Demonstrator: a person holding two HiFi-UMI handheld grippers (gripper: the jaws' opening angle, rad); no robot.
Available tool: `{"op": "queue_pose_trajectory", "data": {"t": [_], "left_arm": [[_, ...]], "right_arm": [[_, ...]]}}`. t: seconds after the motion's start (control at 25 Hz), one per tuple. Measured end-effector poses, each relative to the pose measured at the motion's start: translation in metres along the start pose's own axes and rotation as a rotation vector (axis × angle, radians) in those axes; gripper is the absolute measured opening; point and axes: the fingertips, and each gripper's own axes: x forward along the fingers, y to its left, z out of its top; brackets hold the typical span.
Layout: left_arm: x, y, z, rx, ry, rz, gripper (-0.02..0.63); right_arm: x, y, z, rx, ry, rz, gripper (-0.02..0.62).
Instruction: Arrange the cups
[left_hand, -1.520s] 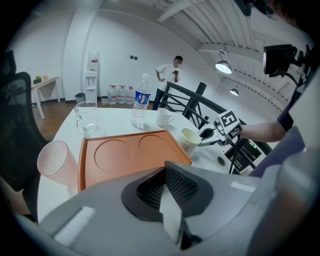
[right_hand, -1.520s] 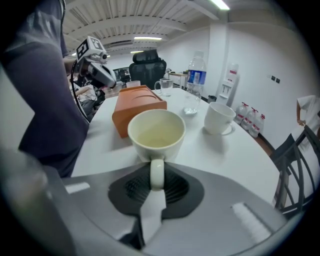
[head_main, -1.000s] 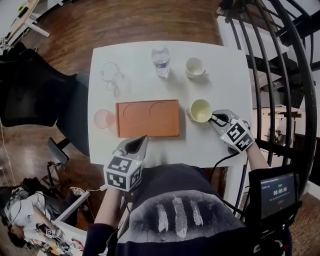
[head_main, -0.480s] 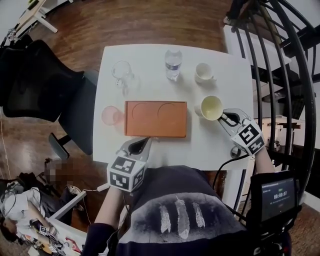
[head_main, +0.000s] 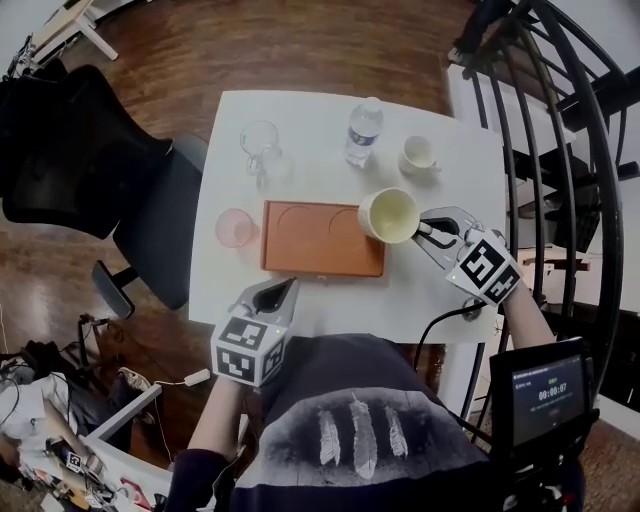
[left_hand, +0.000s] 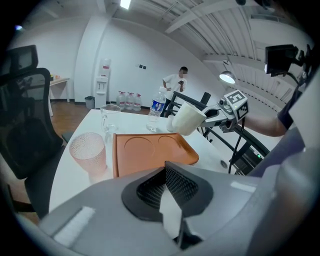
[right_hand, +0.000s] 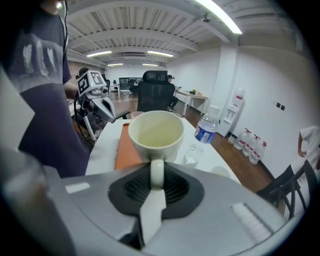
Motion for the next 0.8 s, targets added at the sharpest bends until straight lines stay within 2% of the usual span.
{"op": "queue_pose_trajectory", "data": {"t": [0.32,0.8], "left_arm": [[-0.018,0.028,-0.008,-0.045,-0.02,0.019,0.015],[-0.025,0.048,-0.006,-0.057,-0.033,0.03,0.015]], "right_arm": [[0.035,0.014,0.023,-0.071,0.058,0.082,0.037],[0.062,0.029,0.011,-0.068,0.122,0.154,0.037]]}}
